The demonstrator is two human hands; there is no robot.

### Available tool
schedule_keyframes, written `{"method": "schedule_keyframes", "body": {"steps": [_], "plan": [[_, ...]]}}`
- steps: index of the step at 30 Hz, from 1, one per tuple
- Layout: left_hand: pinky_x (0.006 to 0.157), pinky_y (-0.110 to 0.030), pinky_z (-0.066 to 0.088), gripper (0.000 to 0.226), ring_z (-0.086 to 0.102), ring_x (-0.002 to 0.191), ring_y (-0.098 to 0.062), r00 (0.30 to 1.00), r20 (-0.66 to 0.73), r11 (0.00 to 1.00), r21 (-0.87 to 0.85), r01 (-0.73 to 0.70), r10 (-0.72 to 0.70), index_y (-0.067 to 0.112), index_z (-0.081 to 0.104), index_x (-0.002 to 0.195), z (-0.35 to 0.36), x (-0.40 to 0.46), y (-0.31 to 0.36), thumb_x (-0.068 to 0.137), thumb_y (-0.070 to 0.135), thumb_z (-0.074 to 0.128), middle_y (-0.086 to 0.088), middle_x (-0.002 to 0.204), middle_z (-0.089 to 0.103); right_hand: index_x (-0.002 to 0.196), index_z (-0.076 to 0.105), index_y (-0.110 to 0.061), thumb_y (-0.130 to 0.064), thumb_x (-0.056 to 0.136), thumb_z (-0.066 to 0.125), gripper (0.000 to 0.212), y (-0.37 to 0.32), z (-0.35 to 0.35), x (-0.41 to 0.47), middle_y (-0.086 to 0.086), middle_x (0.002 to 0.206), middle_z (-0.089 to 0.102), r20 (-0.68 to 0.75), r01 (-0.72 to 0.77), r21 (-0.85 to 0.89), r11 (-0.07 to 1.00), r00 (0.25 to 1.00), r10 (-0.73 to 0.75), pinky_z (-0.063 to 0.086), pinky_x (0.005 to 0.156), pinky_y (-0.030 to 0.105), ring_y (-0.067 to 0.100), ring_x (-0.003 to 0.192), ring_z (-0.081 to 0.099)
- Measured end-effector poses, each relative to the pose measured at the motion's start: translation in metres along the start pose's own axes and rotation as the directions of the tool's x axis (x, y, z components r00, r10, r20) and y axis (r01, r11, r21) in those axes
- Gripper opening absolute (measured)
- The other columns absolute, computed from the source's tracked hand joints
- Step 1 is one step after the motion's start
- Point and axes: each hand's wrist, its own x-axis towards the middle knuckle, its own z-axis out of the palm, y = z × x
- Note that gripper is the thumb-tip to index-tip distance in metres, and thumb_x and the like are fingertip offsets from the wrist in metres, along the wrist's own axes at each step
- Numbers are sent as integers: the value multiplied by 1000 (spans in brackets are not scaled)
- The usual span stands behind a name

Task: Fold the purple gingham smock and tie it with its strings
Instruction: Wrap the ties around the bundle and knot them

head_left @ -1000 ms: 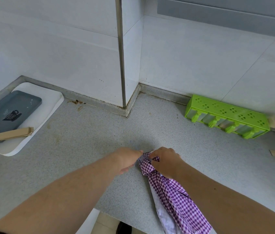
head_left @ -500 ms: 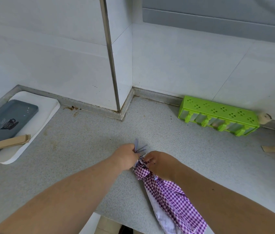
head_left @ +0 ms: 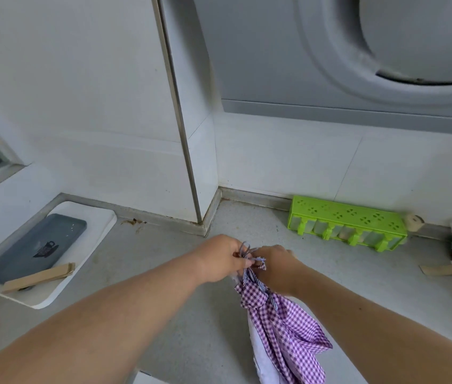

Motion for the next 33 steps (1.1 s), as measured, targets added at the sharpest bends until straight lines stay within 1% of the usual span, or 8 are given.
{"method": "schedule_keyframes", "body": {"steps": [7,10,13,19,24,27,30,33], "plan": [[86,-38,55,13,69,86,-14,998,-35,986,162,-40,46,31,70,88,-30,-19,38,99,37,69,5,88,72,103,71,-32,-56,77,50,42,-12,-47,-25,-7,111,57,-81,128,-138,982,987,-140,32,96,40,21,113,45],[80,-36,51,15,66,88,-17,998,-17,969,240,-60,66,29,68,89,-40,-26,50,99,39,68,2,92,69,95,68,-22,-55,77,55,40,-18,-60,-35,-3,96,68,-51,153,-41,987,987,-155,52,85,41,21,97,64],[66,-30,42,17,58,79,-10,996,-30,953,294,-69,81,33,61,86,-48,-32,58,100,41,67,6,87,62,98,65,-20,-46,88,63,28,-22,-64,-40,1,94,71,-44,115,37,993,993,-114,56,81,41,19,88,68],[68,-30,41,21,56,81,-13,996,-48,957,285,-61,78,32,56,83,-51,-43,65,101,37,65,6,87,59,109,56,-48,-54,82,64,29,-21,-57,-48,-11,101,69,-160,151,219,964,980,-117,51,77,28,6,87,66],[65,-27,37,18,52,76,-9,990,-104,966,248,-69,97,21,60,88,-46,-49,64,102,32,65,8,83,56,84,65,-40,-33,90,72,12,-21,-49,-48,-11,101,57,-241,251,227,941,951,-195,39,72,15,-8,80,57],[68,-26,40,10,56,81,-5,992,-99,971,234,-58,83,25,61,94,-39,-52,61,102,30,65,13,87,60,89,66,-35,-35,89,73,7,-17,-41,-45,-14,94,58,-216,192,278,941,967,-134,38,62,12,-4,69,54],[69,-29,40,14,52,78,-9,993,-102,971,236,-38,63,27,57,91,-32,-51,56,101,34,64,10,88,59,97,67,-29,-27,92,65,6,-16,-37,-45,-11,87,66,-201,177,295,939,972,-120,38,56,15,-2,62,51],[69,-28,40,14,51,79,-8,993,-97,980,197,-41,61,32,54,91,-27,-50,58,102,32,62,10,90,58,91,66,-16,-12,95,56,12,-22,-36,-44,0,87,66,-181,221,252,942,967,-179,49,67,34,9,67,50]]}}
